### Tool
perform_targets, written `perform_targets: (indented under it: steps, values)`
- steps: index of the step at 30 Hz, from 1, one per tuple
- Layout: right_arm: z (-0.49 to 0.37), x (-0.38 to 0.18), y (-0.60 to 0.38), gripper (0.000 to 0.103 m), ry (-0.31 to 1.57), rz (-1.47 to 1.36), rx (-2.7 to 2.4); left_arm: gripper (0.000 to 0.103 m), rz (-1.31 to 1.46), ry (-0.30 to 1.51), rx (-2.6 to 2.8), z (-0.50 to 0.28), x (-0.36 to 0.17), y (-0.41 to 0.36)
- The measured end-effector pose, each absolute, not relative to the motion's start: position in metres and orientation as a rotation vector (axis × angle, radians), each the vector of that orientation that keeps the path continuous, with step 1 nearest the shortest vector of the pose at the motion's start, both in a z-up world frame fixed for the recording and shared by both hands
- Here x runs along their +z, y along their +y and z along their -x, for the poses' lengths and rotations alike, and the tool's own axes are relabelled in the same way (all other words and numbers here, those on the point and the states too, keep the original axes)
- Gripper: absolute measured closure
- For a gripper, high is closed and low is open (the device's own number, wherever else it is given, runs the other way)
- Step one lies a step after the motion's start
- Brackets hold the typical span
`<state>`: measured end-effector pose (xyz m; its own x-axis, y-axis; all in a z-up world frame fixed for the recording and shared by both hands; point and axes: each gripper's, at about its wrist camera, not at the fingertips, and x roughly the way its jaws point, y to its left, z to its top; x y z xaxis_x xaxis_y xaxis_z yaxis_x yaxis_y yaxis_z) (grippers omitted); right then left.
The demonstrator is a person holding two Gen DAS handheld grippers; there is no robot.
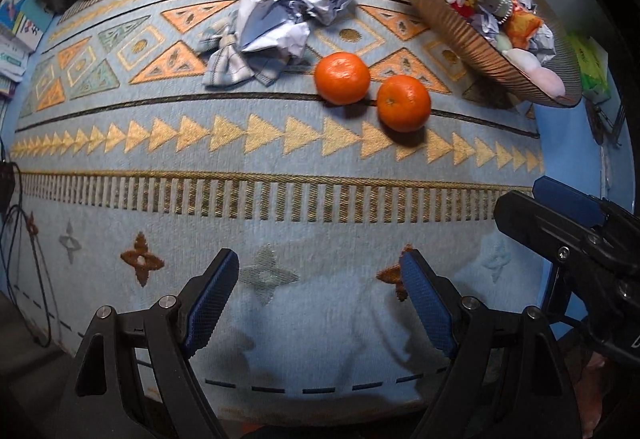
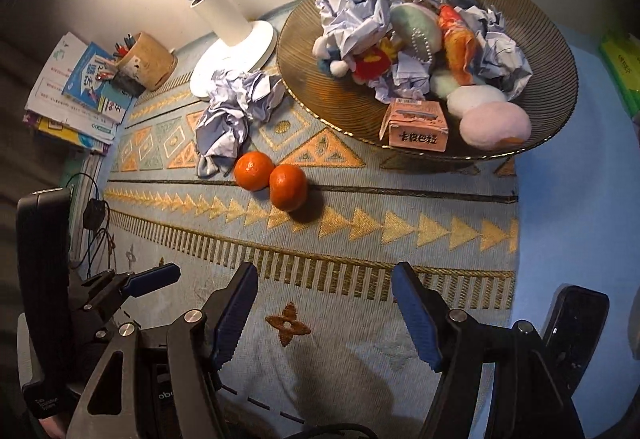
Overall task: Organize objects
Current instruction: 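Withdraw both tools from the bowl back over the rug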
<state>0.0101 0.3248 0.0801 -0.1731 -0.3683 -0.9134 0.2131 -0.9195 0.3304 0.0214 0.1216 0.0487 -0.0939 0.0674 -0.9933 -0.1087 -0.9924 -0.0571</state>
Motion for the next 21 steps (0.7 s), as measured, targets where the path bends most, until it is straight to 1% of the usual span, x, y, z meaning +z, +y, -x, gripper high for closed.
perform_targets:
  steps: [5,12,21]
  values:
    - [-0.01,0.073,0.302,0.035,-0.117,-1.726,-2.083,0.021,2.049,-0.01,2.283,-0.027,0.05,0.102]
    - [-0.01,0.067,0.279,0.035,-0.058,-1.718,-2.019,0.021,2.061,-0.024,2.323,-0.036,0.053,0.091]
    - [-0.005,0.067,0.272,0.035,-0.047,-1.704,-1.991,0.021,2.083,-0.049,2.395,-0.045,0.06,0.067]
